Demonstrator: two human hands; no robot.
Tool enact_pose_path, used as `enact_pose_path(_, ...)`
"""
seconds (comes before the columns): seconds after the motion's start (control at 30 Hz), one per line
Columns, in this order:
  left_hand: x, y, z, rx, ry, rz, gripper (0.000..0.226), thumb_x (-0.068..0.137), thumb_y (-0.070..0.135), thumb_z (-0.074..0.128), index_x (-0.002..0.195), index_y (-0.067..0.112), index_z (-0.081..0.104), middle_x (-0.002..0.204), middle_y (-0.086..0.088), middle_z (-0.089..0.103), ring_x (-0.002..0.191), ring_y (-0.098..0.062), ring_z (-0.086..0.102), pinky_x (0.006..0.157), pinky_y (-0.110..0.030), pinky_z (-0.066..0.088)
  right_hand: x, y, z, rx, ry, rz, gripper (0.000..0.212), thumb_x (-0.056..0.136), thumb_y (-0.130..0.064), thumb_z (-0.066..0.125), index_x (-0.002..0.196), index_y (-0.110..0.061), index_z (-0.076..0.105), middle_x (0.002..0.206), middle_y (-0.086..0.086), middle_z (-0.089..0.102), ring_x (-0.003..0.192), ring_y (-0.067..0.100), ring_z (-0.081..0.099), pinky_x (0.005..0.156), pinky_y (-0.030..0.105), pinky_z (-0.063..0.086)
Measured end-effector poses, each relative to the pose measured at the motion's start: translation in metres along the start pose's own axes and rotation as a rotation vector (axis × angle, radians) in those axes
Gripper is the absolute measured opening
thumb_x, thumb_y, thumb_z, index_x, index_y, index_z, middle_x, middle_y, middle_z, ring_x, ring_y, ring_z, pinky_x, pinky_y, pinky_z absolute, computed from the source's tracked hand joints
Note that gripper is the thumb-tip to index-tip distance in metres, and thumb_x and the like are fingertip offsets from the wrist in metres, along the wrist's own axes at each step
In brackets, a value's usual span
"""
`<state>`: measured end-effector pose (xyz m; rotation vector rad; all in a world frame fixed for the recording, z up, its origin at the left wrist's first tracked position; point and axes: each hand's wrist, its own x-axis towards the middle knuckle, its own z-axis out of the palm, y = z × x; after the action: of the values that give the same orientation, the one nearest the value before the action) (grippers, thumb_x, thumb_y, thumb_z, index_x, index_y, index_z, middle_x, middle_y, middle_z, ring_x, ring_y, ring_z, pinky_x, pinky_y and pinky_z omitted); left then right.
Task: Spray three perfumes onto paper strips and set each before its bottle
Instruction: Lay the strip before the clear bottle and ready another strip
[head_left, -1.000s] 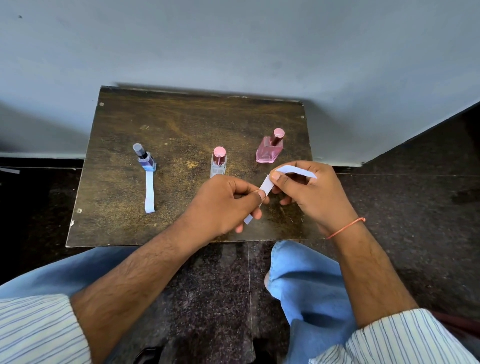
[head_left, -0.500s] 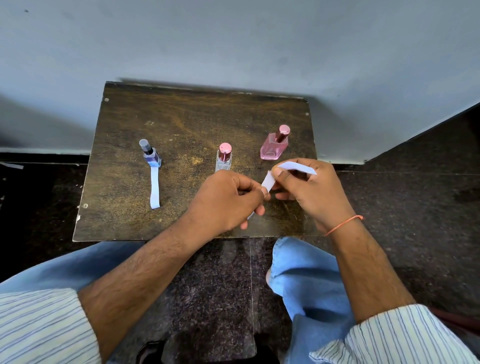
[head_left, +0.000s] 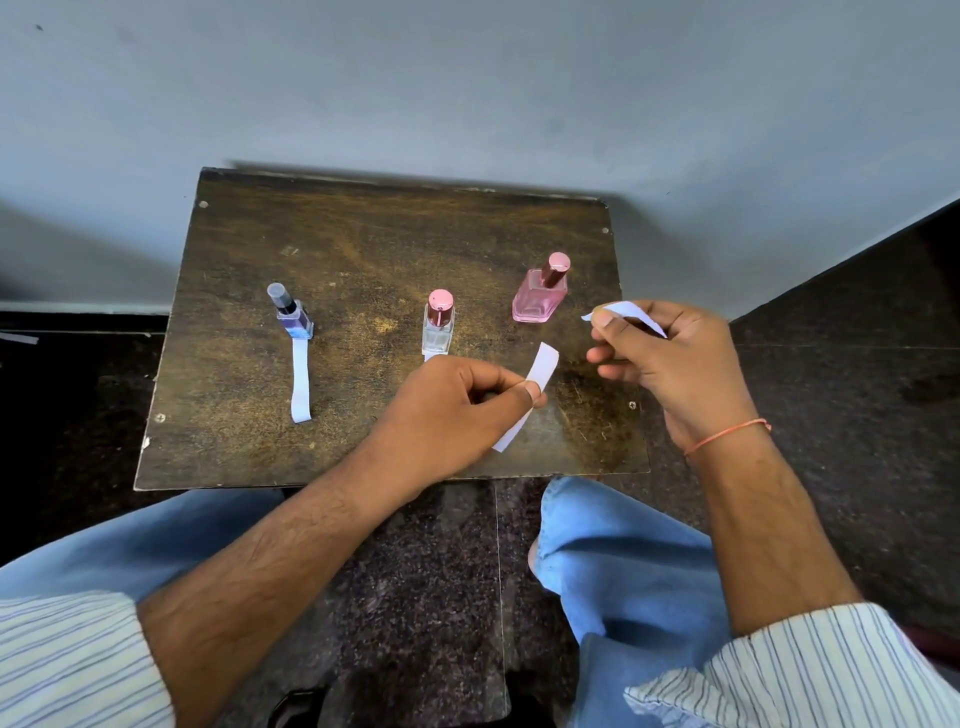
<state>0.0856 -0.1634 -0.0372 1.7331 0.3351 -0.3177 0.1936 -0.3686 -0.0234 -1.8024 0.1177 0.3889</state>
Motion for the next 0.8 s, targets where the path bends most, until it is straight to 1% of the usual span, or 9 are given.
enact_pose_path(0.07, 0.001, 0.000, 0.004, 0.002, -0.014, -0.005, 0.017, 0.098, 0.048, 0.074, 0.092, 0.038, 0.086, 0.058, -0.005, 0.063, 0.056, -0.017, 0.042, 0.058, -0.028, 0.032, 0.000, 0.000, -0.002, 0.005, -0.001, -0.004, 0.005, 0.100, -0.013, 0.077, 0.101, -0.014, 0.082, 0.079, -0.002, 0.081, 0.069, 0.012, 0.076, 0.064, 0.022, 0.063)
enact_pose_path(0.13, 0.003, 0.002, 0.008, -0.006, -0.025, -0.017, 0.019, 0.098, 0.047, 0.074, 0.091, 0.034, 0.086, 0.052, 0.005, 0.060, 0.049, -0.014, 0.045, 0.054, -0.023, 0.034, 0.001, 0.000, -0.005, 0.013, -0.002, -0.009, 0.006, 0.100, -0.014, 0.078, 0.103, -0.013, 0.082, 0.081, -0.002, 0.082, 0.071, 0.012, 0.077, 0.065, 0.023, 0.063)
enact_pose_path(0.23, 0.006, 0.007, 0.015, 0.006, -0.037, -0.020, 0.024, 0.099, 0.042, 0.075, 0.085, 0.024, 0.083, 0.052, 0.002, 0.065, 0.039, -0.009, 0.051, 0.046, -0.016, 0.038, 0.001, -0.001, -0.011, 0.028, 0.001, -0.021, 0.007, 0.100, -0.013, 0.077, 0.104, -0.013, 0.082, 0.082, -0.002, 0.082, 0.070, 0.012, 0.076, 0.064, 0.022, 0.062)
enact_pose_path(0.3, 0.007, 0.012, 0.020, 0.016, -0.032, -0.045, 0.030, 0.100, 0.039, 0.074, 0.080, 0.018, 0.079, 0.047, 0.005, 0.063, 0.032, -0.004, 0.047, 0.041, -0.015, 0.034, 0.001, 0.000, -0.015, 0.034, 0.001, -0.028, 0.008, 0.101, -0.013, 0.075, 0.106, -0.012, 0.082, 0.083, -0.002, 0.082, 0.070, 0.012, 0.076, 0.063, 0.022, 0.062)
enact_pose_path(0.4, 0.015, 0.014, 0.028, 0.104, -0.033, -0.081, 0.037, 0.102, 0.043, 0.070, 0.077, 0.017, 0.079, 0.046, 0.001, 0.064, 0.029, -0.005, 0.041, 0.039, -0.016, 0.031, 0.002, 0.002, -0.020, 0.041, 0.003, -0.028, 0.012, 0.104, -0.014, 0.072, 0.110, -0.010, 0.081, 0.089, 0.000, 0.083, 0.072, 0.012, 0.076, 0.064, 0.023, 0.063)
enact_pose_path(0.47, 0.021, 0.015, 0.035, 0.176, -0.049, -0.099, 0.037, 0.103, 0.042, 0.068, 0.078, 0.018, 0.081, 0.048, 0.001, 0.066, 0.029, -0.005, 0.043, 0.040, -0.017, 0.035, 0.002, 0.003, -0.023, 0.046, 0.007, -0.032, 0.012, 0.105, -0.015, 0.070, 0.110, -0.012, 0.081, 0.092, 0.001, 0.083, 0.073, 0.013, 0.076, 0.065, 0.024, 0.064)
enact_pose_path(0.63, 0.038, 0.024, 0.057, 0.265, -0.065, -0.132, 0.030, 0.104, 0.033, 0.067, 0.084, 0.017, 0.084, 0.043, 0.019, 0.063, 0.029, 0.001, 0.049, 0.039, -0.012, 0.039, 0.003, 0.005, -0.029, 0.059, 0.045, -0.063, 0.011, 0.105, -0.016, 0.071, 0.107, -0.017, 0.082, 0.091, -0.001, 0.083, 0.069, 0.012, 0.074, 0.063, 0.023, 0.062)
enact_pose_path(0.7, 0.044, 0.025, 0.064, 0.272, -0.049, -0.124, 0.028, 0.102, 0.032, 0.069, 0.082, 0.018, 0.084, 0.048, 0.019, 0.067, 0.031, 0.001, 0.053, 0.041, -0.013, 0.043, 0.003, 0.005, -0.030, 0.067, 0.062, -0.075, 0.010, 0.104, -0.016, 0.073, 0.106, -0.019, 0.082, 0.090, -0.001, 0.083, 0.067, 0.012, 0.073, 0.062, 0.023, 0.062)
enact_pose_path(0.8, 0.051, 0.028, 0.073, 0.268, -0.021, -0.106, 0.027, 0.099, 0.033, 0.073, 0.078, 0.020, 0.083, 0.067, 0.015, 0.079, 0.042, -0.002, 0.064, 0.050, -0.021, 0.056, 0.003, 0.004, -0.032, 0.071, 0.069, -0.093, 0.010, 0.102, -0.018, 0.075, 0.102, -0.025, 0.082, 0.091, 0.000, 0.083, 0.067, 0.011, 0.072, 0.063, 0.024, 0.063)
